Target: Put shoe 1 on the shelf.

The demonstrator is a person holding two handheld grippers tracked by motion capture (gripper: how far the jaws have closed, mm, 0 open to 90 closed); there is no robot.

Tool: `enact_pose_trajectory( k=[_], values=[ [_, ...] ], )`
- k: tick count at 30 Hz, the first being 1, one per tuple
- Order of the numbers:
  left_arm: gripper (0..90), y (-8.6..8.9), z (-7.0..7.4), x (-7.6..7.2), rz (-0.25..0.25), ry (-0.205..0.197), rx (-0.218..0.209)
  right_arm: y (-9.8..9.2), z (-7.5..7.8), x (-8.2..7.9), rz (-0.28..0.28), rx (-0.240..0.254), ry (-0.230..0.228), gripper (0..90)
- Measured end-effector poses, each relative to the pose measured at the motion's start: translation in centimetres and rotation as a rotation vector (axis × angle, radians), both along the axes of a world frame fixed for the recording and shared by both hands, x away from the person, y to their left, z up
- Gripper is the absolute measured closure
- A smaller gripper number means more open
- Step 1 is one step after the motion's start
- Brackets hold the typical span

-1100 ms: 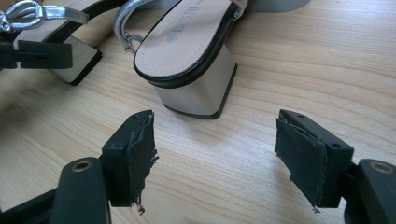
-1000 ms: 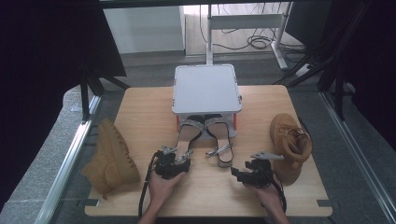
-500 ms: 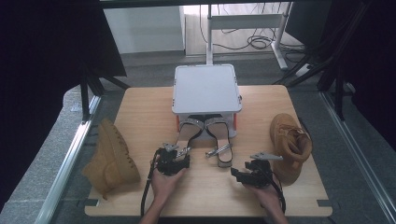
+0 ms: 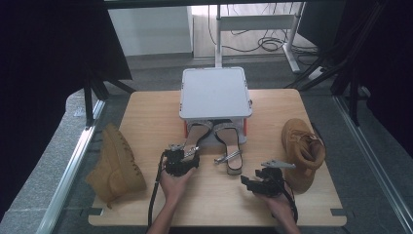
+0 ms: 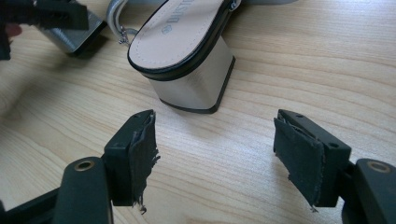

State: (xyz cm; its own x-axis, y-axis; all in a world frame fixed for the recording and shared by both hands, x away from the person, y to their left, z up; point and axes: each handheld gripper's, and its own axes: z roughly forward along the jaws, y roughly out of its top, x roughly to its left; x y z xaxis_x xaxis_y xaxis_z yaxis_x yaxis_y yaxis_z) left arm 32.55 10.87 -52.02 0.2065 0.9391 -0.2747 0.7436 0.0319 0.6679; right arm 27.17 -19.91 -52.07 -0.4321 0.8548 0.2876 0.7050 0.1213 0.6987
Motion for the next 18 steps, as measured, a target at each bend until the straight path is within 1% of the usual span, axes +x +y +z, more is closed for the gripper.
enact_pose_trajectory(
  k=[3, 6, 8, 11, 12, 14, 15, 18],
  values=[
    [38.9, -0.1, 0.1, 0.5, 0.016, 0.001, -0.018, 0.0, 0.0, 0.0, 0.001, 0.000, 0.001, 30.8],
    [38.9, -0.2, 0.2, 0.7, 0.023, 0.003, -0.017, 0.0, 0.0, 0.0, 0.001, -0.006, 0.012, 30.8],
    [39.0, -0.6, 0.6, 1.3, 0.047, 0.000, -0.021, 0.0, -0.1, 0.0, 0.004, -0.005, 0.012, 30.9],
    [39.0, -0.8, 0.6, 1.6, 0.055, -0.003, -0.023, 0.1, -0.1, 0.0, 0.009, -0.007, 0.014, 30.9],
    [39.0, -0.9, 0.5, 1.9, 0.061, -0.001, -0.027, 0.1, -0.1, 0.0, 0.010, -0.007, 0.013, 30.9],
    [39.0, -1.0, 0.7, 2.2, 0.065, -0.003, -0.015, 0.1, -0.1, 0.0, 0.010, -0.006, 0.015, 30.9],
    [39.0, -1.1, 0.7, 2.4, 0.072, -0.001, -0.020, 0.1, -0.1, 0.0, 0.010, -0.007, 0.016, 30.9],
    [39.0, -1.2, 1.0, 2.8, 0.078, -0.013, -0.011, 0.1, -0.1, 0.0, 0.013, -0.007, 0.016, 30.9]
  ],
)
